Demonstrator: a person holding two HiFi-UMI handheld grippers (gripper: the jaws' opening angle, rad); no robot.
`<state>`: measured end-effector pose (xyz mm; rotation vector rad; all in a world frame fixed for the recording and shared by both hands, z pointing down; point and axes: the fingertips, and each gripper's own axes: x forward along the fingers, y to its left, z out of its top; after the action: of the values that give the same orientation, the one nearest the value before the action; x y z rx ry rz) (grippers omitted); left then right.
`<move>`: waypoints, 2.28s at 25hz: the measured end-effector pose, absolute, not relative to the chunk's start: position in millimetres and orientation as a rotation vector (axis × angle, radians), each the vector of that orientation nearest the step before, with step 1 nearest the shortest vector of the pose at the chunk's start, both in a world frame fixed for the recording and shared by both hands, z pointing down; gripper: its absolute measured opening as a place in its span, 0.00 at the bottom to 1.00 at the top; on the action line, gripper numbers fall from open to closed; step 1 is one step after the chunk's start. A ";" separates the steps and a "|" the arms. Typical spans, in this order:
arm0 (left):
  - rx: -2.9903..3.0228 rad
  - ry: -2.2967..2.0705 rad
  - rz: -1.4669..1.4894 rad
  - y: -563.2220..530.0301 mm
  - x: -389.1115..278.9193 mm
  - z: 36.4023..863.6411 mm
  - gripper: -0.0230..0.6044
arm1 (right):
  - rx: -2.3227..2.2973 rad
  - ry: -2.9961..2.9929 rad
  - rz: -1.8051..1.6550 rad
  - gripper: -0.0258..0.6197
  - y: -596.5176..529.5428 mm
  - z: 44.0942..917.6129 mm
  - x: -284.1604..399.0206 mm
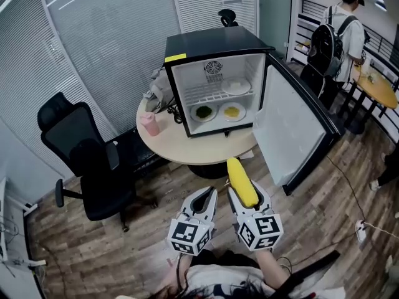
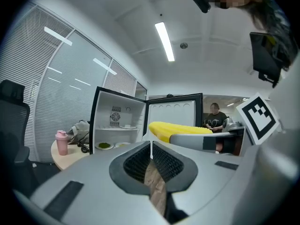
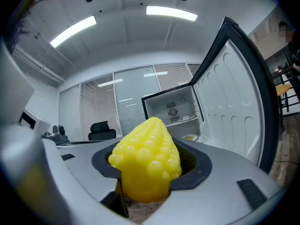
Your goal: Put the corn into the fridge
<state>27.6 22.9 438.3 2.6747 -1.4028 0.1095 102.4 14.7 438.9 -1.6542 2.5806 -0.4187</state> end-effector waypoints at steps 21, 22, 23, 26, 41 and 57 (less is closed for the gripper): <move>2.648 -1.431 0.159 -42.5 12.9 448.0 0.06 | -1.613 2.590 -0.473 0.43 -51.8 449.1 91.4; 2.649 -1.426 0.160 -49.5 10.7 448.3 0.06 | -1.619 2.588 -0.475 0.43 -58.2 449.5 89.6; 2.651 -1.419 0.161 -56.7 8.6 448.6 0.06 | -1.625 2.586 -0.478 0.43 -65.1 449.9 87.8; 2.667 -1.389 0.171 -78.7 3.1 448.2 0.06 | -1.649 2.568 -0.487 0.43 -86.8 449.6 83.0; 2.750 -1.202 0.148 -186.5 -34.2 445.7 0.06 | -1.823 2.453 -0.520 0.43 -183.4 451.7 52.4; 2.803 -0.982 0.131 -240.6 -37.1 458.9 0.06 | -1.990 2.357 -0.544 0.43 -226.5 460.6 39.1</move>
<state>-37.1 -240.6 458.9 2.8034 -0.9820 0.1314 39.1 -226.5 460.6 -1.9895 2.3567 -0.5441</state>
